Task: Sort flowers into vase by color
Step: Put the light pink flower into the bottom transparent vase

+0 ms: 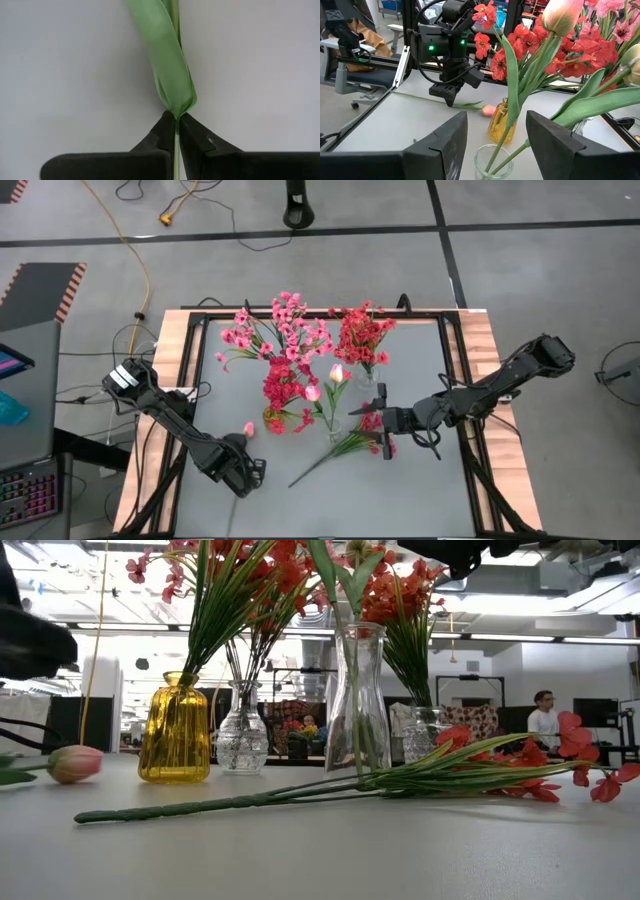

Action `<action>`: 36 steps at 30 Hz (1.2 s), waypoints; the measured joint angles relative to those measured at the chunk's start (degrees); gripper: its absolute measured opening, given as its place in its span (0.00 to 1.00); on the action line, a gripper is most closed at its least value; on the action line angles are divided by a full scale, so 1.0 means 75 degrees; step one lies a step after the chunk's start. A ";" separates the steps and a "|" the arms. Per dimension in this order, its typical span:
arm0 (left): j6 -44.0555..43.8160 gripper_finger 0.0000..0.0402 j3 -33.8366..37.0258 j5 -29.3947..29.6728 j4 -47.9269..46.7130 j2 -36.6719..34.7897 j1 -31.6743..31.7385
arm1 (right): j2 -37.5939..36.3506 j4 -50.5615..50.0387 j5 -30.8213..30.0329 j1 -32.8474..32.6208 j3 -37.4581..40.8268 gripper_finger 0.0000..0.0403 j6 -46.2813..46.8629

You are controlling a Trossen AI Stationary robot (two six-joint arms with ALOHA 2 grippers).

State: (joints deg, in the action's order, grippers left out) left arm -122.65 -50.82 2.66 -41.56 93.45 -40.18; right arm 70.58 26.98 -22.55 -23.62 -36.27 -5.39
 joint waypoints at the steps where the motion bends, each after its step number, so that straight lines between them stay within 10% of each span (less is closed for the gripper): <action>1: 0.0196 0.00 -0.0056 0.0032 0.0008 -0.0003 0.0000 | -0.0002 0.0000 0.0000 0.0000 0.0000 0.57 0.0053; 19: 0.6499 0.00 -0.1578 0.1210 0.1449 -0.0017 -0.0396 | 0.0000 0.0009 0.0009 0.0000 0.0000 0.57 0.1407; 36: 1.1657 0.00 -0.1660 0.4775 0.4839 -0.0020 0.0799 | 0.0000 0.0464 0.0822 -0.0055 0.0000 0.57 0.1395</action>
State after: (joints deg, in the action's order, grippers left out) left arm -35.22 -63.26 38.48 -5.26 93.30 -34.19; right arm 70.59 30.46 -16.38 -24.03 -36.27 5.07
